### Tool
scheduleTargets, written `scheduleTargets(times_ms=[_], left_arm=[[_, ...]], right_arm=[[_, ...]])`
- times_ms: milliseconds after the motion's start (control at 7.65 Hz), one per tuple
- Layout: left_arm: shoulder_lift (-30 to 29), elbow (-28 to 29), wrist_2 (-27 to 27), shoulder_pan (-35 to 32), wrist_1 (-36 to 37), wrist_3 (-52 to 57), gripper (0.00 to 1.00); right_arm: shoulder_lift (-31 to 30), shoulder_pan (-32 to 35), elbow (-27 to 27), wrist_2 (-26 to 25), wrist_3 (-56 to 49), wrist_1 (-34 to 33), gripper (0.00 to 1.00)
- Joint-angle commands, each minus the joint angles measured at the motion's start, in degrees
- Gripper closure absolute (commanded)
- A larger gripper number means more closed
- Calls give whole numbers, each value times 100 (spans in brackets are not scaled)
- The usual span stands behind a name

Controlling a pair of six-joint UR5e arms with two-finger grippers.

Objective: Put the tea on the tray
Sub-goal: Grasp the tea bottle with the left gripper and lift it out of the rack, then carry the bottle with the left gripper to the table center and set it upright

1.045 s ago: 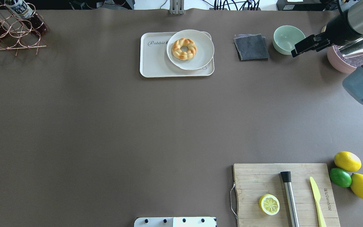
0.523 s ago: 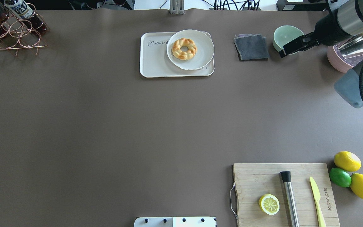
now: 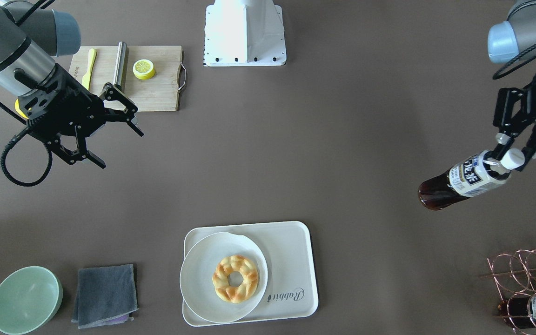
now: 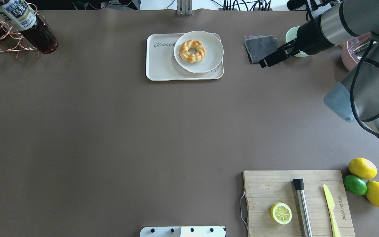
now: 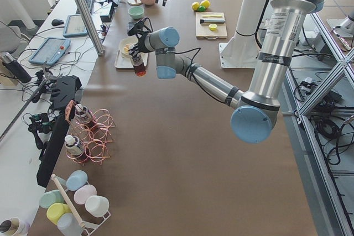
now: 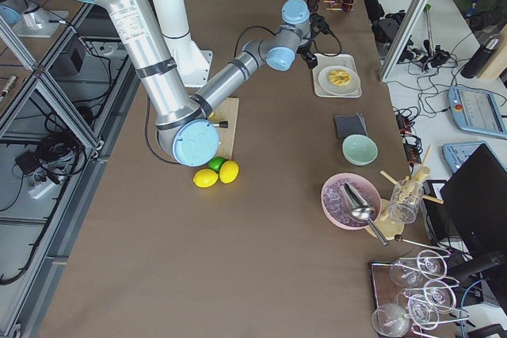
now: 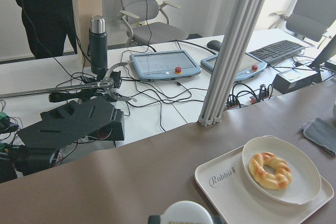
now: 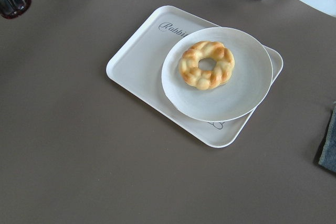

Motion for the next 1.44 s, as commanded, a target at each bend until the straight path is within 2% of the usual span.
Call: scheduleTargets(times_ms=[0,131,261,523,653,1045,1307], left_arm=[[-821,-66,1802,1680,905,-138,100],[-1051,-92,2528,2276,1268,-129,100],[-1202,-84,3032,2796,1472,-68,100],[-1623,-162,3246,3080,2305,-85,100],[-1642,-154,3448,3308,2344,-76,100],[-1880,-145,3485,3679,2633,-155,100],[-1889,-145,3801,3986,2634,-199,100]], right_arm=[[31,-247,39,-350,4,18,3],[40,-291,57,-367,4,18,3],[40,-361,83,-498,4,18,3],[31,-475,83,-605,4,9,3],[31,-502,75,-605,13,9,3],[31,-520,48,-605,13,18,3],[31,-528,39,-605,13,27,2]])
